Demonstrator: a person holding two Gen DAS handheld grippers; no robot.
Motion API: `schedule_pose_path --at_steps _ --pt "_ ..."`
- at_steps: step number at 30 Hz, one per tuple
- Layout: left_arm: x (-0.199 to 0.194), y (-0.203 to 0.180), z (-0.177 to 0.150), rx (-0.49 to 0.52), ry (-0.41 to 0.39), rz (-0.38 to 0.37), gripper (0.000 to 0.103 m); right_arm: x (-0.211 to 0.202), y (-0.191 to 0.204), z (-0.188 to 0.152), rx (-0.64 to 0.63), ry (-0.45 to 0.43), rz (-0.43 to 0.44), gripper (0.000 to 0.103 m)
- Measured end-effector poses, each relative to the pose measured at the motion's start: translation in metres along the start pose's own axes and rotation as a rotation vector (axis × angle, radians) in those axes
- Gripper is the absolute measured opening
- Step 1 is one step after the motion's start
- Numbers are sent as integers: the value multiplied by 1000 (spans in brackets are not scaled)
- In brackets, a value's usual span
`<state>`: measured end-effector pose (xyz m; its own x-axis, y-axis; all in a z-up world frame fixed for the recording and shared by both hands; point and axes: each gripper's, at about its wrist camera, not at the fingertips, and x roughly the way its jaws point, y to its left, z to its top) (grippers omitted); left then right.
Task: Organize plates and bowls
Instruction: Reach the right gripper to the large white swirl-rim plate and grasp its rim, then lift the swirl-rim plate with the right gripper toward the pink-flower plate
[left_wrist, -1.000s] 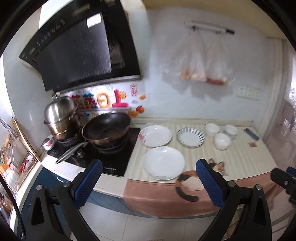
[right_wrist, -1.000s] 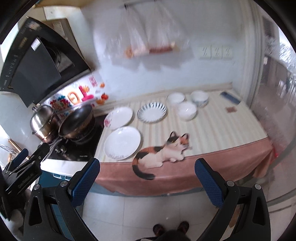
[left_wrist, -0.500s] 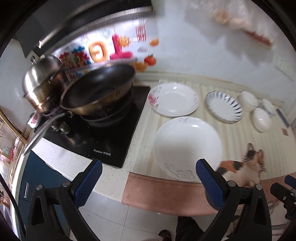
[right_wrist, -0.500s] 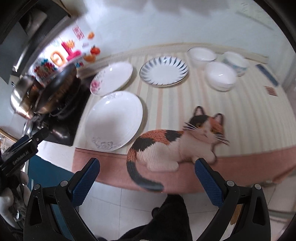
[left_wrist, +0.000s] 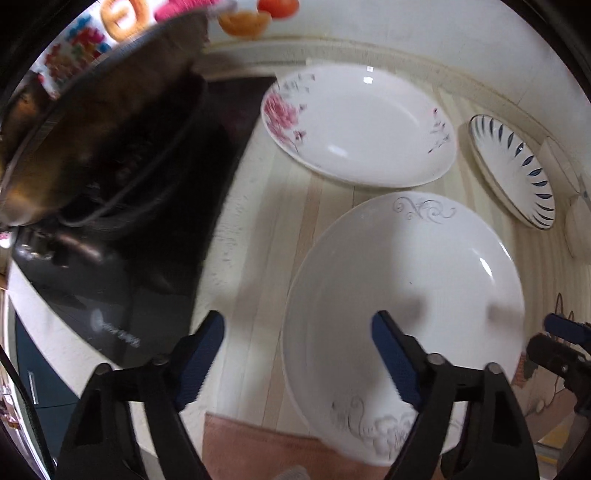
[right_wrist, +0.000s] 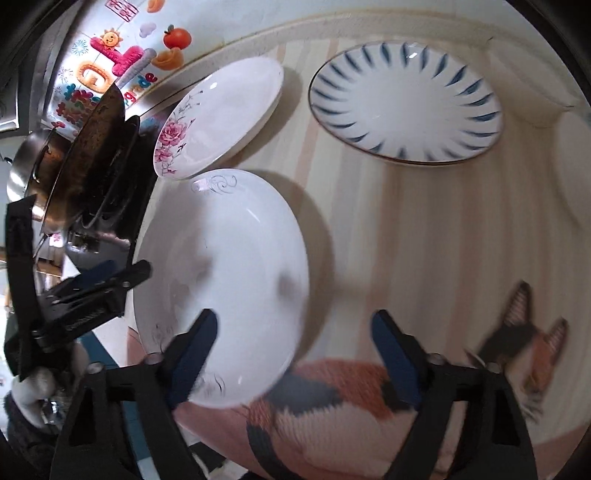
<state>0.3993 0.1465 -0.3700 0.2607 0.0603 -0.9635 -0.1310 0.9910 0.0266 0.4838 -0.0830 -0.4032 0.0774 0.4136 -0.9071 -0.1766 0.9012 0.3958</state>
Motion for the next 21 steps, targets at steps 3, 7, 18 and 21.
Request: schedule_pose_path --at_steps 3,7,18,21 --pt "13 3 5 -20 47 -53 59 21 -5 15 25 57 57 65" --pt "20 1 5 -27 78 -92 41 34 2 18 18 92 108 31" --pt "4 -1 -10 -53 73 -76 33 30 -4 12 20 102 101 25" --pt "-5 -11 -17 -43 71 -78 33 19 -13 9 30 93 101 26"
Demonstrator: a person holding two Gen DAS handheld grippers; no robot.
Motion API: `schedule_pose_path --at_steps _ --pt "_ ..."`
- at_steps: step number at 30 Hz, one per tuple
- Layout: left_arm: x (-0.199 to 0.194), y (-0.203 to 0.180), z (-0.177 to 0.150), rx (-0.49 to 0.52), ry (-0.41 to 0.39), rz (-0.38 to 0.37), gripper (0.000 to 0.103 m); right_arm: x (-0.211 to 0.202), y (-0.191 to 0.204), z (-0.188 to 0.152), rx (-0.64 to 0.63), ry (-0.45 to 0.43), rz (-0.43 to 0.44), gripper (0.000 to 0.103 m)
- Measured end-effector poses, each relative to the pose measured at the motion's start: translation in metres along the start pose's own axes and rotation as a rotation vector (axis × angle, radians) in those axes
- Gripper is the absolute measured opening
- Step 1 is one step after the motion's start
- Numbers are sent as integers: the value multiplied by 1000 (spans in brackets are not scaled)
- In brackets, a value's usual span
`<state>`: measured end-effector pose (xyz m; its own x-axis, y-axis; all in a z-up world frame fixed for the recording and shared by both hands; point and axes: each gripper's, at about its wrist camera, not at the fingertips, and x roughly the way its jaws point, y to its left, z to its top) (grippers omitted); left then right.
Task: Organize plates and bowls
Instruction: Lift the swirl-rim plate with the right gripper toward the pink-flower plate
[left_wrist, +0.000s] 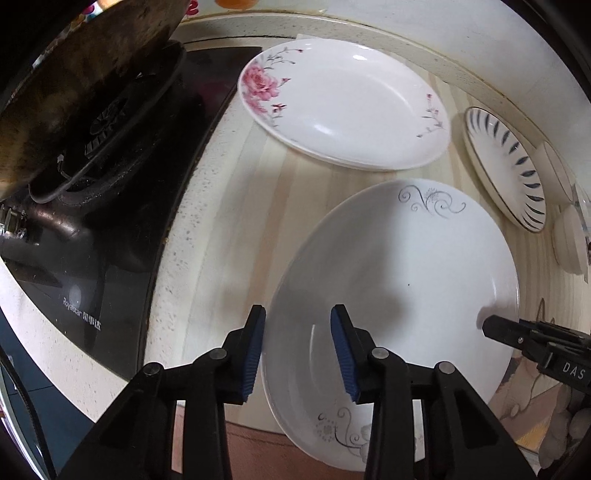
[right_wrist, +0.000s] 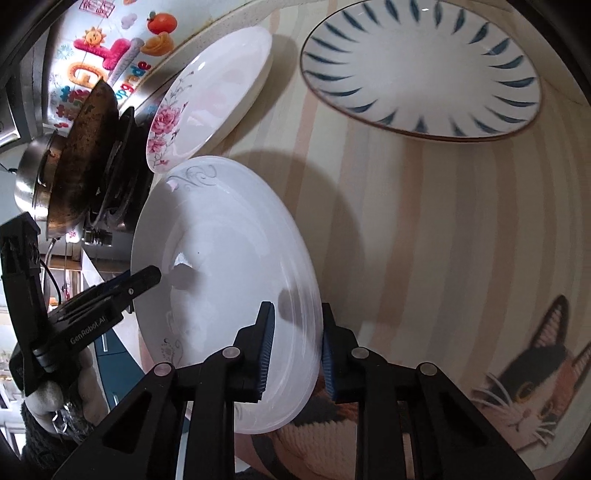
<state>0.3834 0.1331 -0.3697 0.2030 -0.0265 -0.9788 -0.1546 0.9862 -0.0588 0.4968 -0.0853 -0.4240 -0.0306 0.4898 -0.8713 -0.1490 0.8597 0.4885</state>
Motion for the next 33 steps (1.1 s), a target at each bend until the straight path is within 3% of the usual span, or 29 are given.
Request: schedule_pose_path --at_steps 8,19,33 --pt "-27 -41 -7 46 -18 -50 33 -48 -32 -13 54 -32 -5 25" --pt "-23 -126 -3 181 0 -132 33 -111 -106 -40 188 -113 -73 26" --pt "6 -196 -4 311 39 -126 33 -115 -180 -71 318 -115 -98 26"
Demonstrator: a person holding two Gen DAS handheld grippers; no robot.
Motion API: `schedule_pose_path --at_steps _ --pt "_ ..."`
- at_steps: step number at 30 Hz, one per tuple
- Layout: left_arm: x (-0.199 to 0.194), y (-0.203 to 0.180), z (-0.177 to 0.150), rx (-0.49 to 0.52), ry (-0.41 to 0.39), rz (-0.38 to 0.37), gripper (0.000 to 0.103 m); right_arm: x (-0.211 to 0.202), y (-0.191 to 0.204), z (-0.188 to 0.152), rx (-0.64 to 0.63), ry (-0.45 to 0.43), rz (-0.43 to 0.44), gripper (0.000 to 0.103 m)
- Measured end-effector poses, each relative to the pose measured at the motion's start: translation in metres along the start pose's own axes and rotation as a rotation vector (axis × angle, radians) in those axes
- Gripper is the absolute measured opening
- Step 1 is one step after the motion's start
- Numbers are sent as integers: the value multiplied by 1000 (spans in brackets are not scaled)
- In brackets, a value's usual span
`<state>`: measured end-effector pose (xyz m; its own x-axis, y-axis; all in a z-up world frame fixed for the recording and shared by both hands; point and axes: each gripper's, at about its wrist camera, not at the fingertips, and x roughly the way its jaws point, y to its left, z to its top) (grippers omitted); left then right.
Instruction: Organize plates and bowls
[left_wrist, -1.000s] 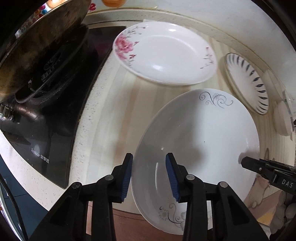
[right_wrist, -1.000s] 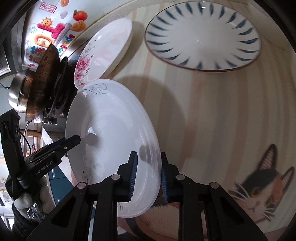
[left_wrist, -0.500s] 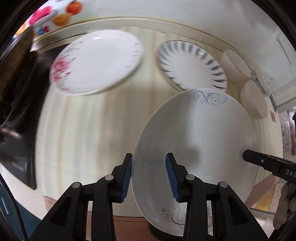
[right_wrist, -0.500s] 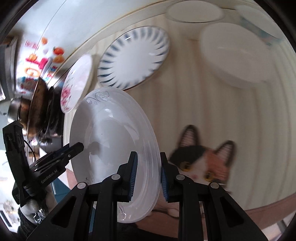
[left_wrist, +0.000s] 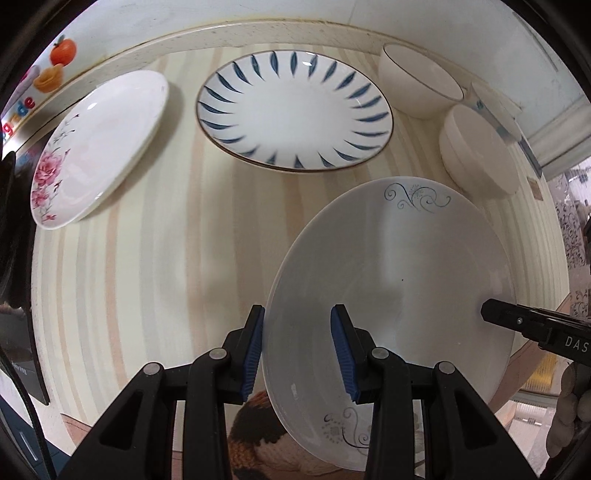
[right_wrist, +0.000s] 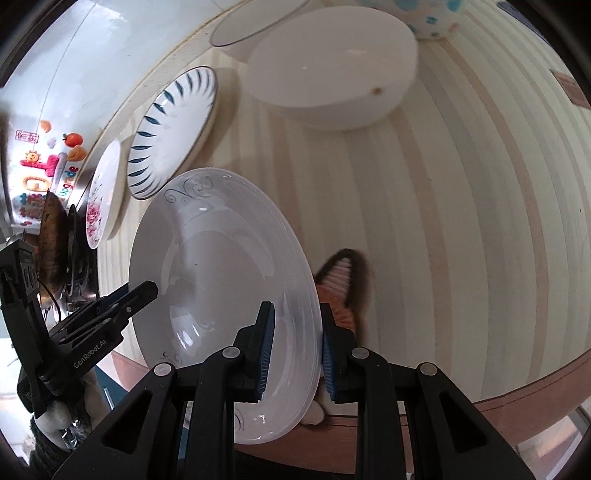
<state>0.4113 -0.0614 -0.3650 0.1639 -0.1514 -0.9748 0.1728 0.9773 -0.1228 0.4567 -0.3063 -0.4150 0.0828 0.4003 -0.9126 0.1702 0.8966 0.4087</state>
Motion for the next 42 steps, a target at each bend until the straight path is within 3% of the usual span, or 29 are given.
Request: schedule_pose_path --at_steps 18,22,26,29,32,37,42 --pt "16 -12 3 -26 18 25 33 11 -15 -1 29 62 32 26" --pt "-10 -3 4 -33 -28 19 33 -6 -19 -2 49 48 17 29" --pt "-50 31 12 -127 -110 40 34 -45 -7 -2 55 -34 36 38" --pt "-73 74 20 -233 -161 49 34 -61 27 7 15 -78 76 46" --pt "-83 121 27 -329 -189 77 34 -51 78 28 -44 -74 151 47" --pt "-68 199 30 -471 -162 105 34 -1 181 84 -173 -87 168 47" --pt "-45 233 35 -527 -145 115 34 63 264 148 -291 -83 130 47"
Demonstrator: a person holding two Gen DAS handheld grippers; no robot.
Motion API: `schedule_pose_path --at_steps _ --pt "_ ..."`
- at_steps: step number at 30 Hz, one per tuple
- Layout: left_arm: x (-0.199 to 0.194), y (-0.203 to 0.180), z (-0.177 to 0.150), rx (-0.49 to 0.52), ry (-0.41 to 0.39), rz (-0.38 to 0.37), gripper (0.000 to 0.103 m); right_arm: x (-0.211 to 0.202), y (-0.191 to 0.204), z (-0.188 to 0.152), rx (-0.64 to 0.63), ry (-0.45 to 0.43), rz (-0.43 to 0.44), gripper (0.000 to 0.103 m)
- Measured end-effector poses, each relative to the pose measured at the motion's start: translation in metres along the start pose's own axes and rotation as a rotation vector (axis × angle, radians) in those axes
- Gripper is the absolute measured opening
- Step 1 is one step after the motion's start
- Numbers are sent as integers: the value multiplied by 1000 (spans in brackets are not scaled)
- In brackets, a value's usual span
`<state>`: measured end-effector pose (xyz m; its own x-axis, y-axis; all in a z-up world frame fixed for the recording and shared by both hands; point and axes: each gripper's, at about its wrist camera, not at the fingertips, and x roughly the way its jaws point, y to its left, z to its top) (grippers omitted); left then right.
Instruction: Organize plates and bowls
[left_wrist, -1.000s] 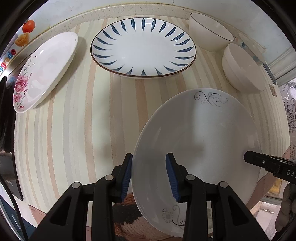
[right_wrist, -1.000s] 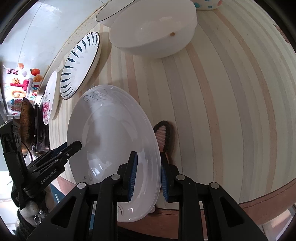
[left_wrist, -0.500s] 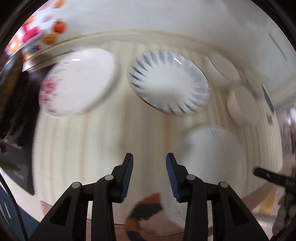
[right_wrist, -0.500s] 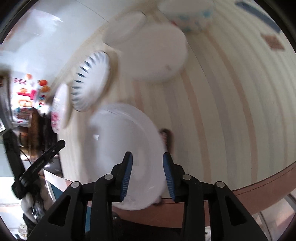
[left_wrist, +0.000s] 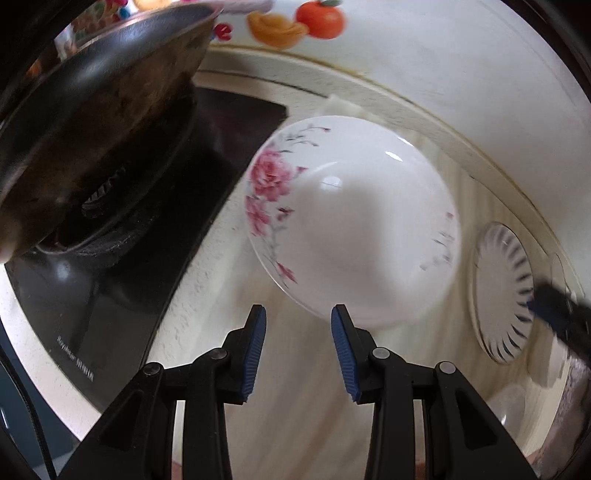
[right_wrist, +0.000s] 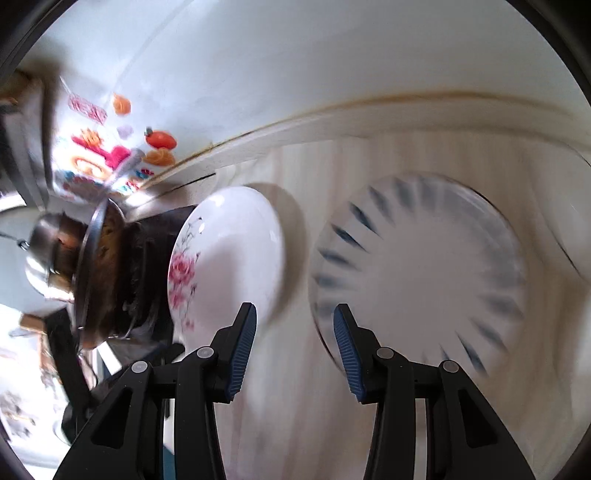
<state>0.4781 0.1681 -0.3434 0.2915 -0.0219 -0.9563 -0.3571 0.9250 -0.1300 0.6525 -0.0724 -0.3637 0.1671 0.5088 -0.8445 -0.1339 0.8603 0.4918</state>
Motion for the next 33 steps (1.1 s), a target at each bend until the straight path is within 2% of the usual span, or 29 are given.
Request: schedule_pose_path --at_steps 4,9,12,13,14,17,24,33 --pt "18 5 13 -12 10 16 34 53 24 47 -44 36 -15 47" --pt "36 10 25 -6 24 10 34 99 28 78 -33 87 -21 46" --pt "44 11 28 6 29 12 34 123 23 88 2 128 18 38" --pt "46 10 29 15 27 8 33 129 20 89 4 143 22 33" --pt "47 10 28 20 23 6 29 133 19 89 4 153 17 30" --pt "46 8 26 30 1 7 29 136 17 93 -2 146 20 23" --pt "39 6 23 35 -27 8 28 124 12 85 -23 146 43 18" --pt "15 -8 7 91 -73 6 28 84 5 59 -49 122 43 18"
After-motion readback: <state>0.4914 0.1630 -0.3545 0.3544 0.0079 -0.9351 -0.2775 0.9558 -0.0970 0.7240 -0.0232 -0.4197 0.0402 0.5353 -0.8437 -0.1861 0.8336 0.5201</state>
